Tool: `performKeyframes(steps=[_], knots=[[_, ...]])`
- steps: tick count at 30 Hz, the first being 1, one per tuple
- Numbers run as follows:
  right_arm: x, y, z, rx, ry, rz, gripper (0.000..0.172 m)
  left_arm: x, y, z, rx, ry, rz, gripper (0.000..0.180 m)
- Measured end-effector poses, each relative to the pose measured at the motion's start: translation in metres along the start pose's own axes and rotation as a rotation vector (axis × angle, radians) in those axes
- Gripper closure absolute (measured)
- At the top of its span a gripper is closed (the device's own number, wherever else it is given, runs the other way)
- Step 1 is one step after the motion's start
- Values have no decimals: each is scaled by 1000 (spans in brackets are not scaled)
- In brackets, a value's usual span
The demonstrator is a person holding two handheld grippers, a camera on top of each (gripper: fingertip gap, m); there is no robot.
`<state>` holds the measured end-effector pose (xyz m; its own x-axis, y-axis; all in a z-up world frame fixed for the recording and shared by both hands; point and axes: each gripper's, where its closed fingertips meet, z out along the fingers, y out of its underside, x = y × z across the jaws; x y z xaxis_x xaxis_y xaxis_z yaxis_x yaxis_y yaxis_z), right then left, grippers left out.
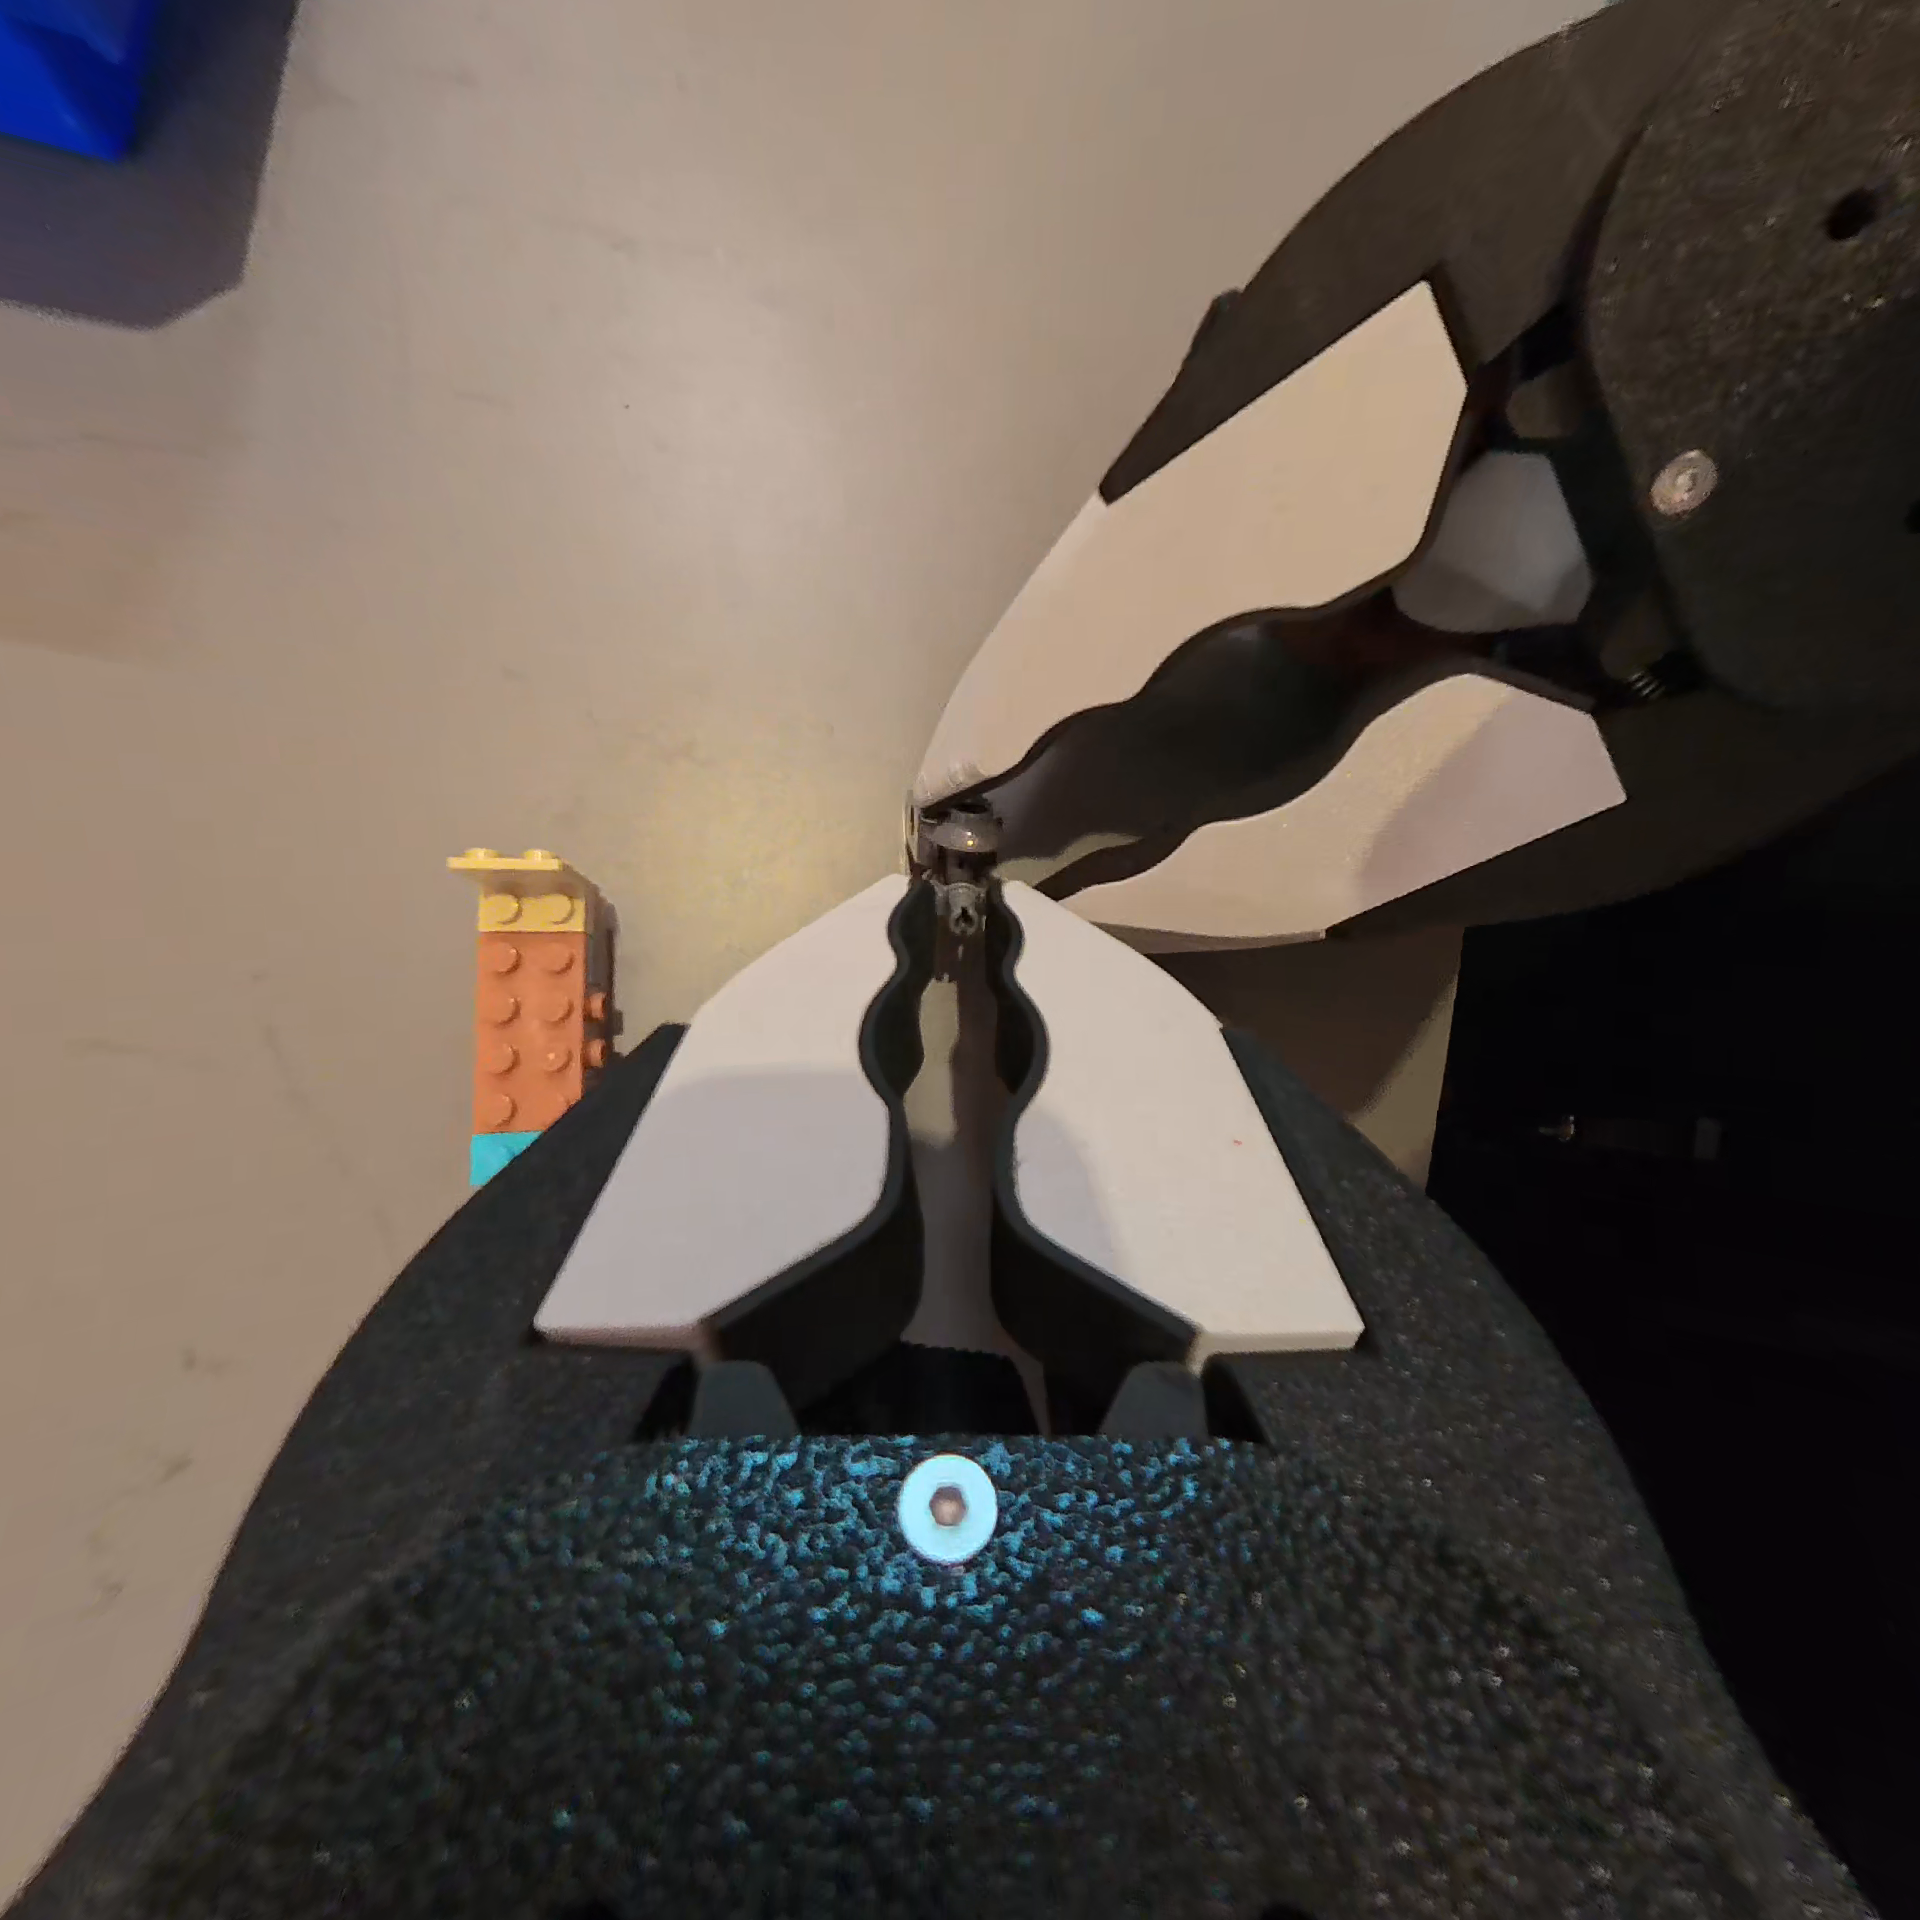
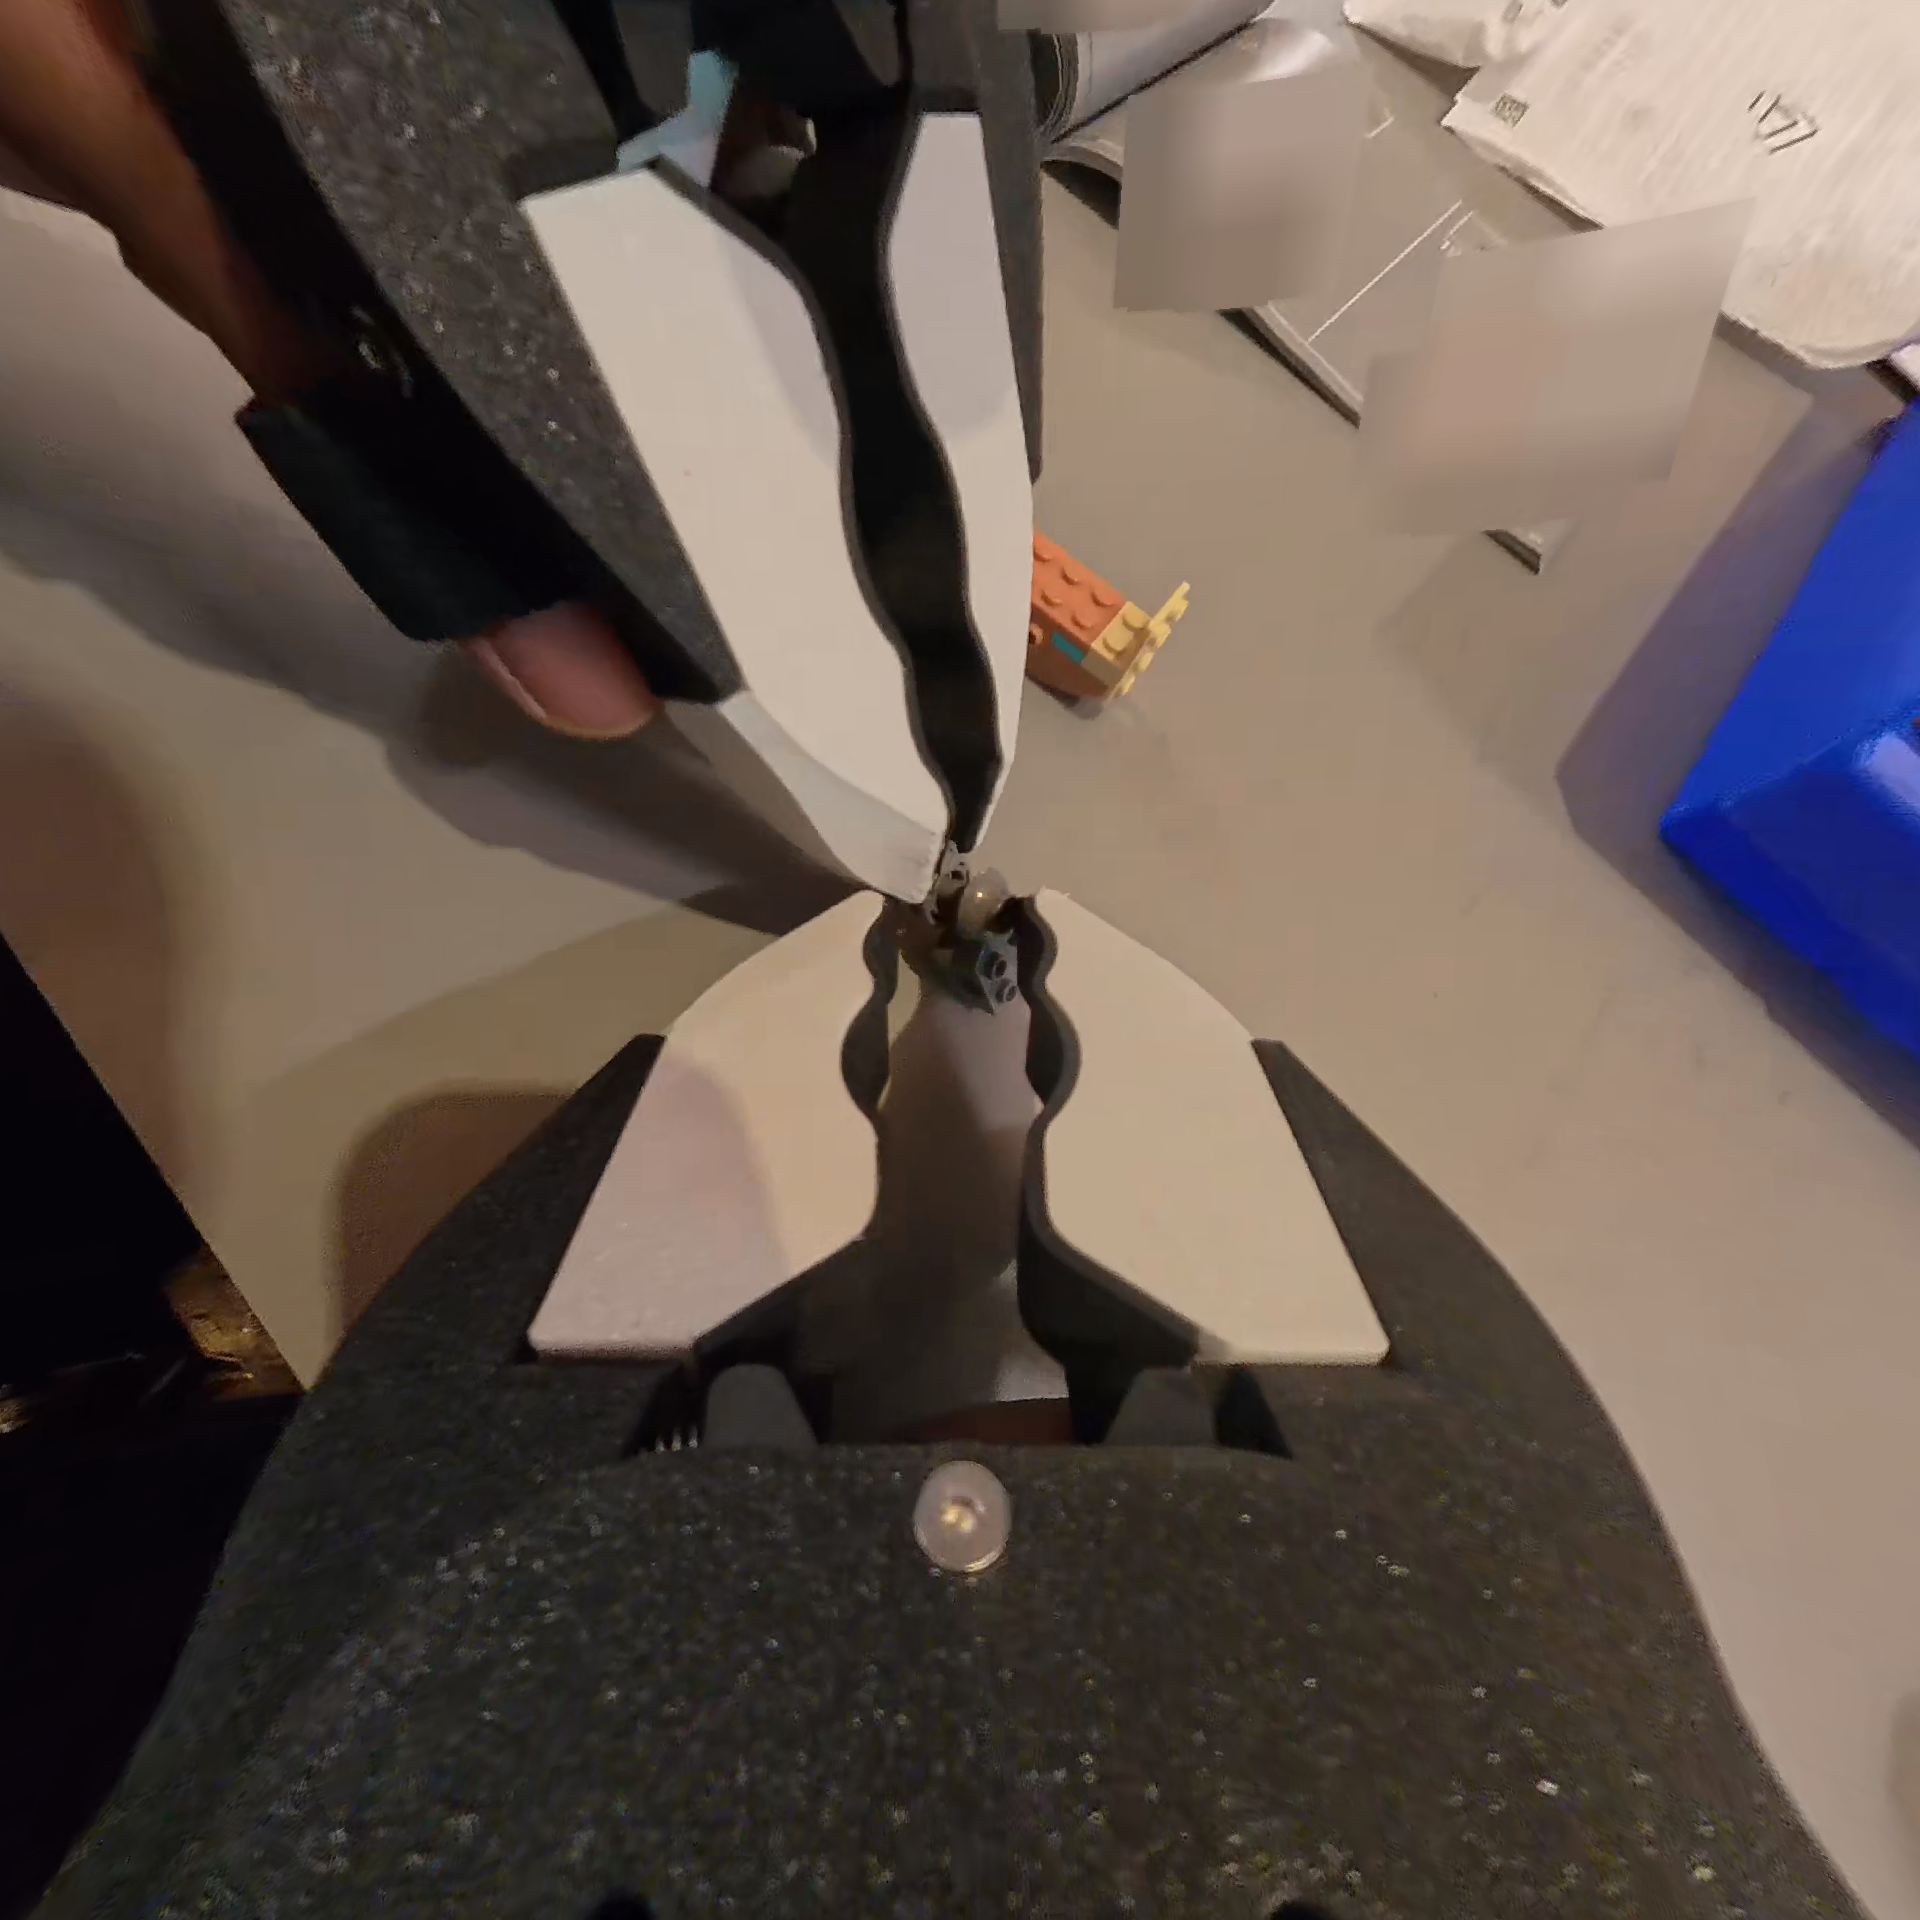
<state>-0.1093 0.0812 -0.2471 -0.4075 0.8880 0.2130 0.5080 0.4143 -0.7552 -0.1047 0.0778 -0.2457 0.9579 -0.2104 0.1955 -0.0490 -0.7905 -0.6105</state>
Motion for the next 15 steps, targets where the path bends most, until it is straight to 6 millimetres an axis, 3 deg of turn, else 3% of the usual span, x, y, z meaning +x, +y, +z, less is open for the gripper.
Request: performKeyframes(steps=[15], knots=[[0,-1,5,6,15,-169,151,1,2,-2,131,93,-129,171]])
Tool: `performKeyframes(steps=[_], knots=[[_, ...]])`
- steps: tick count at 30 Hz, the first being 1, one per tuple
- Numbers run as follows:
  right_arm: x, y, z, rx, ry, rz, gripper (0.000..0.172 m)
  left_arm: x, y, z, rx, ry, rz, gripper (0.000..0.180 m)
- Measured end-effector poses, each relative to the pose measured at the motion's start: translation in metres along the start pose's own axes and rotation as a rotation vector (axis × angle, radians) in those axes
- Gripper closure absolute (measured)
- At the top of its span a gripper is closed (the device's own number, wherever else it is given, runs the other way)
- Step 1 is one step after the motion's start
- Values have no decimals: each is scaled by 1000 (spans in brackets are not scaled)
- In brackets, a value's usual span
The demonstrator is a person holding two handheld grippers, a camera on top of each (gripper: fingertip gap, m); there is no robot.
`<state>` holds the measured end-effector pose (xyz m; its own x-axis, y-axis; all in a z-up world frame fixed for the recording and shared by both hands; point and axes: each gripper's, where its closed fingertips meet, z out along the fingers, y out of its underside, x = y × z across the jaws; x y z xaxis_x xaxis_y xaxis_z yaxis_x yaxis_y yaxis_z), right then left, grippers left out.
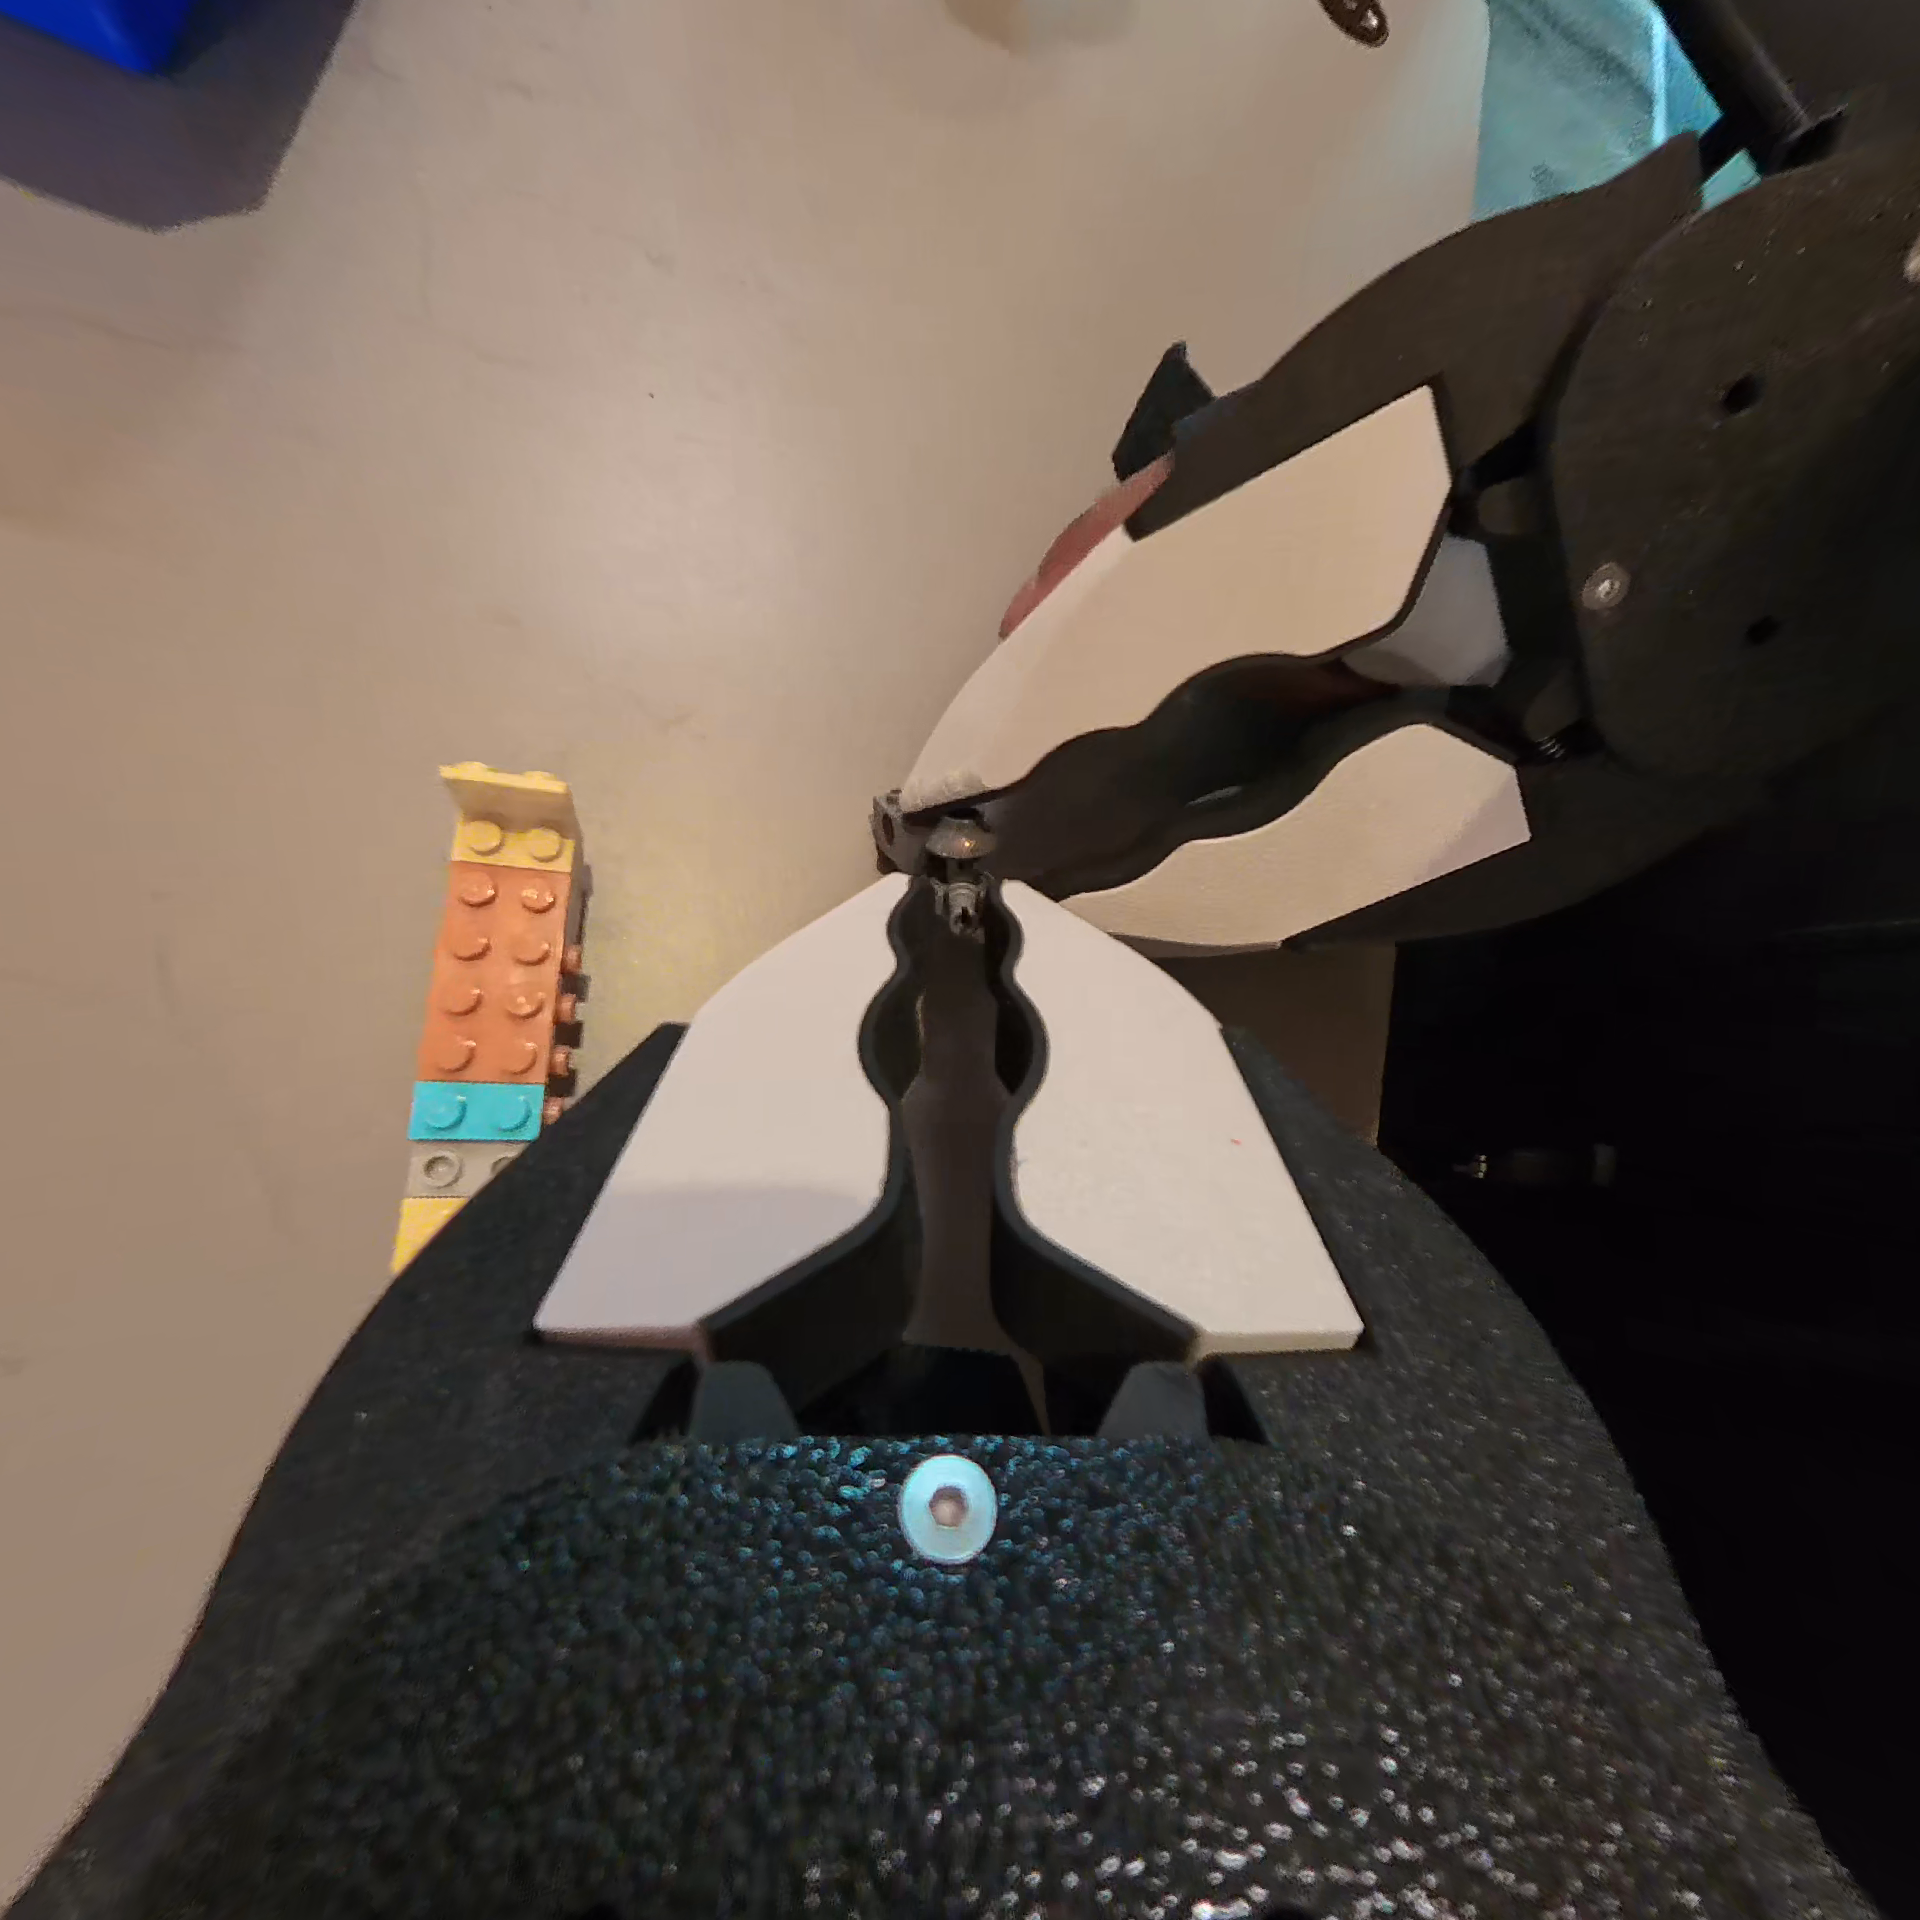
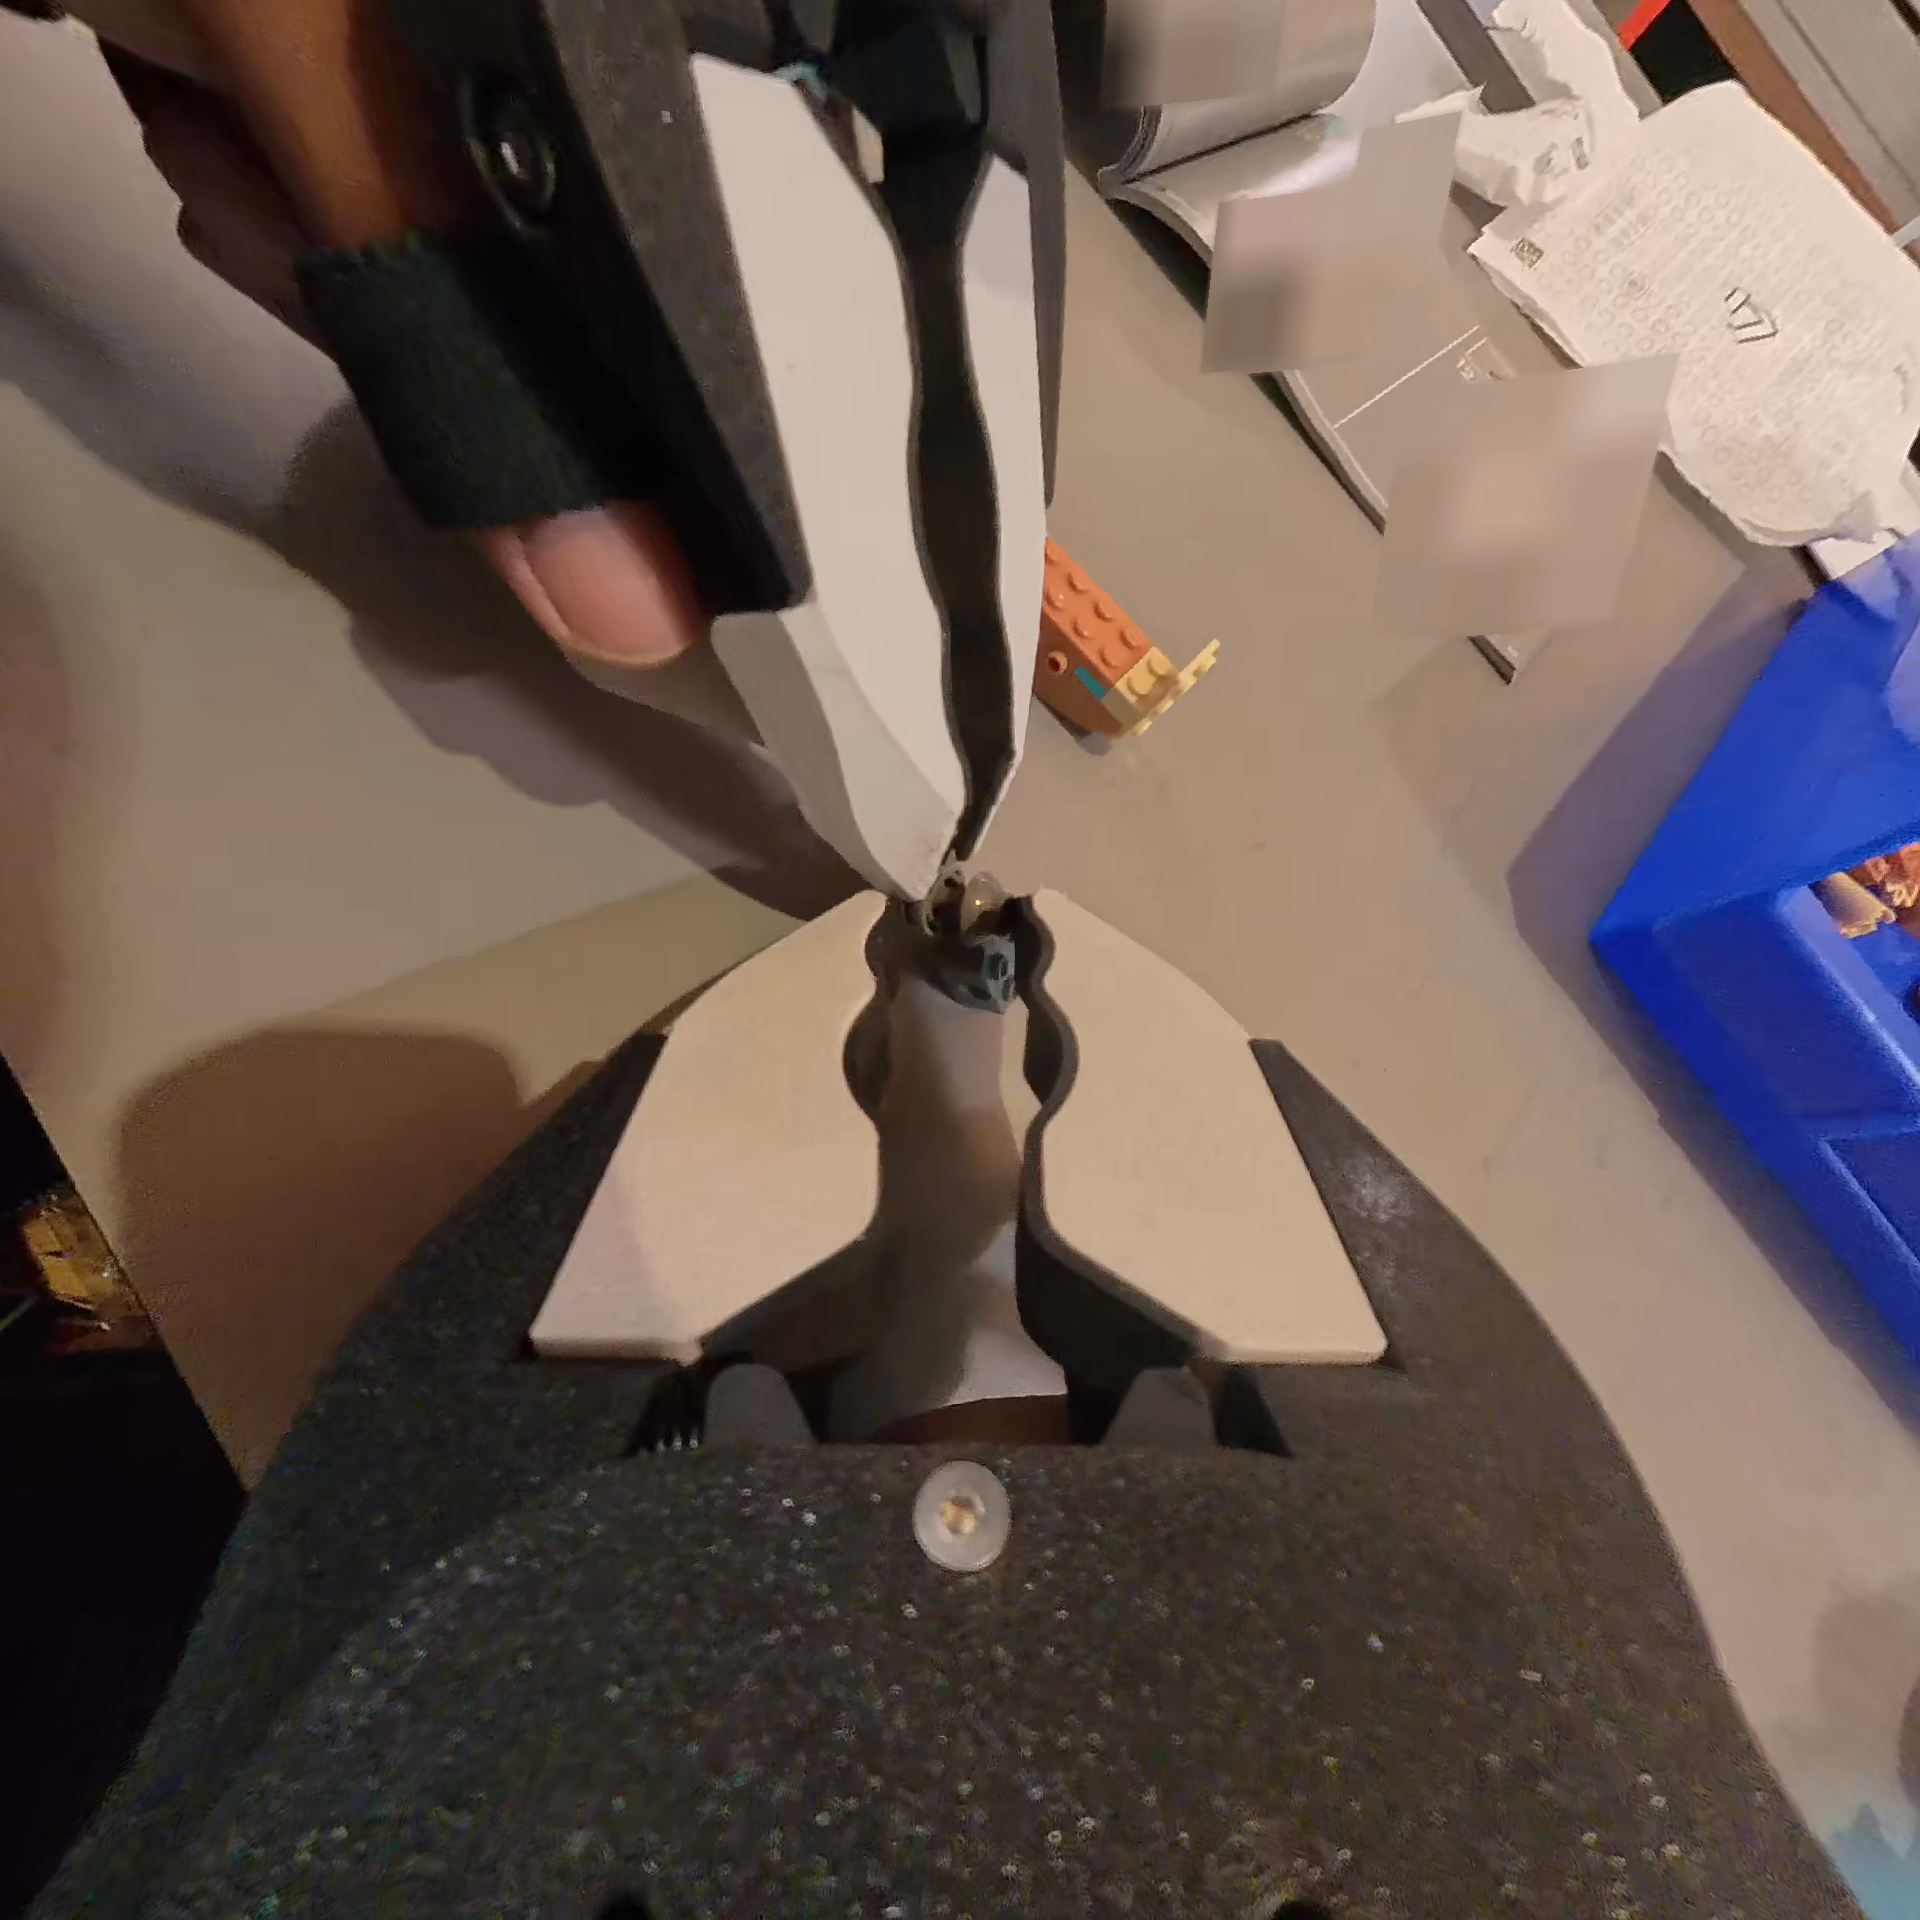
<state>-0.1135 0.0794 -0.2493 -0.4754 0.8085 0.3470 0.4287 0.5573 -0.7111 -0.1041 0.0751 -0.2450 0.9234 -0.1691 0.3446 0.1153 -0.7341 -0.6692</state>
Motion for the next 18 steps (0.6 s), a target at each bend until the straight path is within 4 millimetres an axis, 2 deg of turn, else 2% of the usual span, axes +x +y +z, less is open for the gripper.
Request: performKeyframes(steps=[10,18], knots=[[3,0,1,-11,36,-73,152,-2,-2,1,56,23,-82,171],[3,-1,2,1,29,-141,152,-3,-2,1,98,0,-72,171]])
